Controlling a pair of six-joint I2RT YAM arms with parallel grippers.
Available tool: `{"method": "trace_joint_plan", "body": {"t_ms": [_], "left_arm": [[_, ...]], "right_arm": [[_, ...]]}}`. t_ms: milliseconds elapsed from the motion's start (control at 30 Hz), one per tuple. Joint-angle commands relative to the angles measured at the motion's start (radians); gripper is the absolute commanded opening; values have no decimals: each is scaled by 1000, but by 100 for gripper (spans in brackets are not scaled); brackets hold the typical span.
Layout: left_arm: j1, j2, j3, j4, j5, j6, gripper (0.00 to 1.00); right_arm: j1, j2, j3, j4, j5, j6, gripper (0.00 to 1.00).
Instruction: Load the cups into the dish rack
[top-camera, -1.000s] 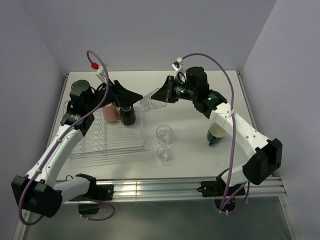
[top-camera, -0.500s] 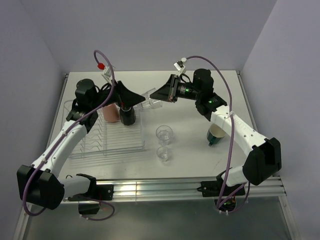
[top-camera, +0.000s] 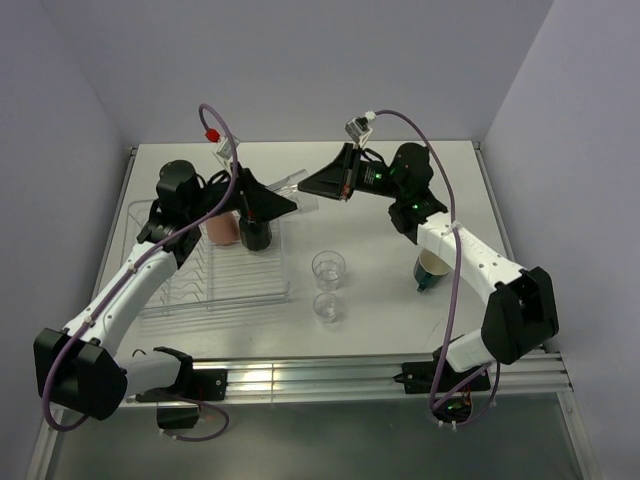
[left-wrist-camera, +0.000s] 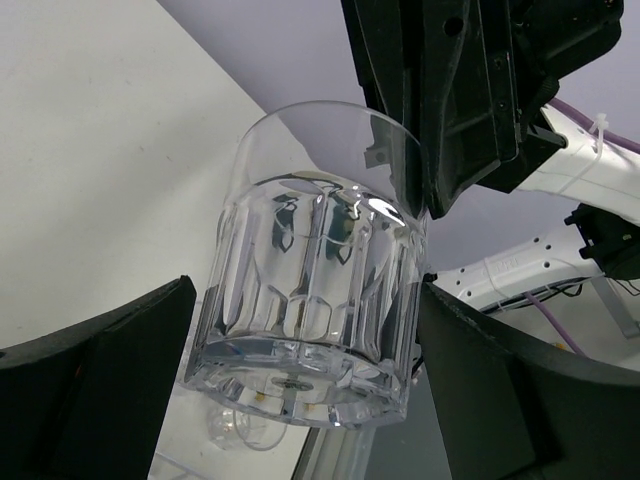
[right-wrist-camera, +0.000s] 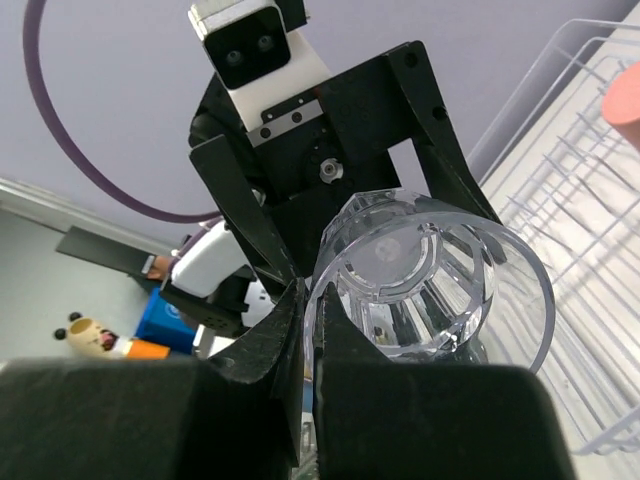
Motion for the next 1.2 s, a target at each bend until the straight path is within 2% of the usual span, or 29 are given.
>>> {"method": "trace_joint_plan", "body": {"t_ms": [0,67,133,167,200,267,300,333,433,467,533,567,633,667,700,767,833,933,1167], "left_arm": [[-2,-29,-5,22,0,32,97],[-4,-29,1,13,-5,32,95],[-4,-24,9,9,9,25,79],[-4,-21,10,6,13,22,70],[-5,-21,19,-9,13,24,46],[-7,-29,26,-26,1,31,23],[-8,-32,33,-36,-5,35,4],[-11,-42,38,-64,-14,38,0],[-14,-75,62,-143,-49,62,0],[-14,-91,90,-183,-89,87,0],[-14,-107,124,-271,-127,119,0],[-14,-116,140,-365,-158,146,0],[-13,-138,200,-478,-265,179,0],[-14,-145,234,-586,-307,200,0],[-14,-162,245,-643,-413,209,0],[-14,-179,260,-806,-555,214,0],[-14,-184,256,-897,-719,211,0],[-14,-185,220,-1010,-837,196,0],[-14,-141,197,-1106,-969,193,0]], "right_arm": [[-4,16,-13,194,-35,101,0],[-6,20,-22,202,-30,104,0],[-6,25,-27,212,-29,109,0],[-6,25,-30,217,-26,112,0],[-6,27,-28,221,-24,114,0],[-4,30,-28,223,-21,112,0],[-6,28,-28,223,-20,112,0],[-6,30,-31,222,-17,111,5],[-4,14,-34,171,9,63,22],[-6,-1,-30,101,34,7,32],[-4,-21,-25,13,71,-55,39],[-7,-33,-24,-27,92,-84,42],[-7,-70,-14,-165,167,-181,49],[-7,-84,-7,-220,202,-214,51],[-7,-104,4,-345,241,-292,52],[-9,-124,41,-470,377,-371,52],[-9,-133,56,-593,495,-452,52],[-13,-138,59,-656,569,-504,52],[-14,-135,62,-742,674,-583,52]]}}
